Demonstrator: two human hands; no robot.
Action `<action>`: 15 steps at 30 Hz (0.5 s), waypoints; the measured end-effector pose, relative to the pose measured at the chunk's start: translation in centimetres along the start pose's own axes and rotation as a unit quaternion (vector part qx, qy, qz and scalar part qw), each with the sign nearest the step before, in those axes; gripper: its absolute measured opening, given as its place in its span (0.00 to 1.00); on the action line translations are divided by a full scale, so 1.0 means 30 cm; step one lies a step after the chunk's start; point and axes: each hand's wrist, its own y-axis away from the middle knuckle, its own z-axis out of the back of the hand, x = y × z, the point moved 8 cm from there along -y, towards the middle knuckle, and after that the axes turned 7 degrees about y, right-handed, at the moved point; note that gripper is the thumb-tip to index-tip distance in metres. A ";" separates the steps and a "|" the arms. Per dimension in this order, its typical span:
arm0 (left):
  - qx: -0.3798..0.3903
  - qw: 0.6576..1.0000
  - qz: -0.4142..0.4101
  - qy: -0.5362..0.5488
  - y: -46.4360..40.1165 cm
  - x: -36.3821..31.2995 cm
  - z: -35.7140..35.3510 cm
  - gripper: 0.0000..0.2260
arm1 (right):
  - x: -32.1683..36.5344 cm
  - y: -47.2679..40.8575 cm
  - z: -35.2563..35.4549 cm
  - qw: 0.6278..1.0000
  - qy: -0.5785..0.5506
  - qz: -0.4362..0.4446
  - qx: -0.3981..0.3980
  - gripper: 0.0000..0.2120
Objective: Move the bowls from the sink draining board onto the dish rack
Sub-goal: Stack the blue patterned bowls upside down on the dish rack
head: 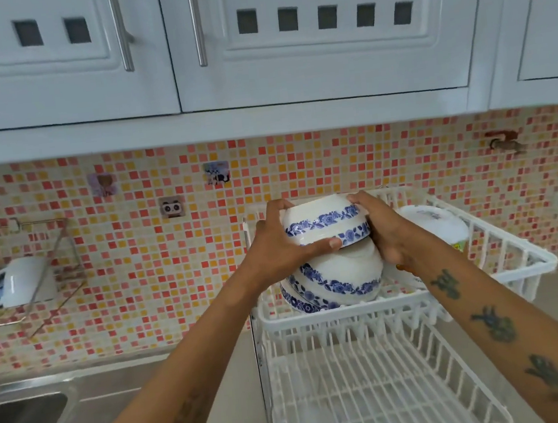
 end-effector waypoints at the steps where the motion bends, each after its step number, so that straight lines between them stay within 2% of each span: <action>1: 0.000 1.000 0.003 -0.006 -0.003 0.007 -0.006 0.39 | -0.005 -0.002 -0.001 1.000 0.003 0.000 -0.001 0.21; 10: 0.022 0.998 0.014 -0.051 -0.007 0.014 -0.035 0.40 | 0.006 0.026 0.008 0.986 0.142 0.037 -0.083 0.25; 15: 0.037 0.997 -0.007 -0.071 0.017 0.002 -0.043 0.42 | -0.007 0.063 0.015 0.989 0.129 0.028 -0.071 0.23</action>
